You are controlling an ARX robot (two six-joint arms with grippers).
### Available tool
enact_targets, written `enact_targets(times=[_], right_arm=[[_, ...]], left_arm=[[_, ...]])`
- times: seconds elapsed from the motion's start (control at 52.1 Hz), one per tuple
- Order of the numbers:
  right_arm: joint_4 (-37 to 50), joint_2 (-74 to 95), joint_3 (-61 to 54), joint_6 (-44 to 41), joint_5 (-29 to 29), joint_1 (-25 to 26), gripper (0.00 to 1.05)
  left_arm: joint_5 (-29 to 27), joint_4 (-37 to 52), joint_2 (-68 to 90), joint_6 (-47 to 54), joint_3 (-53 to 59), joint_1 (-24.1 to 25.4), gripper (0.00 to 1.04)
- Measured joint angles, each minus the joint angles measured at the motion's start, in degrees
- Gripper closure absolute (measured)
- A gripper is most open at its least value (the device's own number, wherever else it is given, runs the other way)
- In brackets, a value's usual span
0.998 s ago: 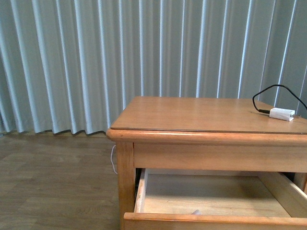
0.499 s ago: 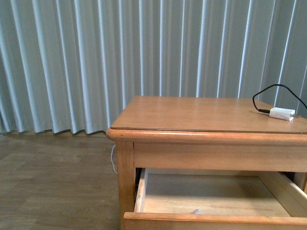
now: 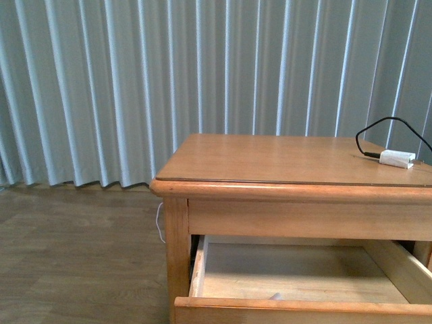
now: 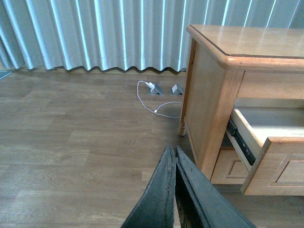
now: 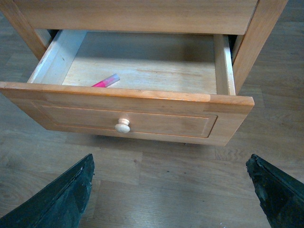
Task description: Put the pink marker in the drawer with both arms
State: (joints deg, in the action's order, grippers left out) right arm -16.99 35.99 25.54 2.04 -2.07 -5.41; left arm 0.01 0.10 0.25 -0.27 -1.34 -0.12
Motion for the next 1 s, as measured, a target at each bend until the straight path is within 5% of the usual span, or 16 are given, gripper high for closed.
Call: enact_targets(times=[0.153,0.365,0.556,0.652,0.998], right_arm=[[10.84,-0.07,-3.85,-4.2,10.69,-2.05,0.09],[20.59,13.77,-8.2,-7.52,7.17,-0.07,0.09],[42.21,35.39,-9.55,-8.46,6.73,0.09,0.09],[53.16,48.37,-7.37,-8.35,6.1,1.11,0.09],[60.57,69.48,4.83,-5.07,5.42,1.29,0.09]], left_arm=[[-0.02,-0.02,0.0,0.0,0.0,0.0,0.79],[-0.02,-0.02,0.0,0.0,0.0,0.0,0.41],[-0.02,-0.02,0.0,0.02,0.0,0.0,0.06],[0.0,-0.02,0.0,0.04,0.0,0.0,0.07],[0.0,-0.02,0.0,0.04,0.0,0.0,0.06]])
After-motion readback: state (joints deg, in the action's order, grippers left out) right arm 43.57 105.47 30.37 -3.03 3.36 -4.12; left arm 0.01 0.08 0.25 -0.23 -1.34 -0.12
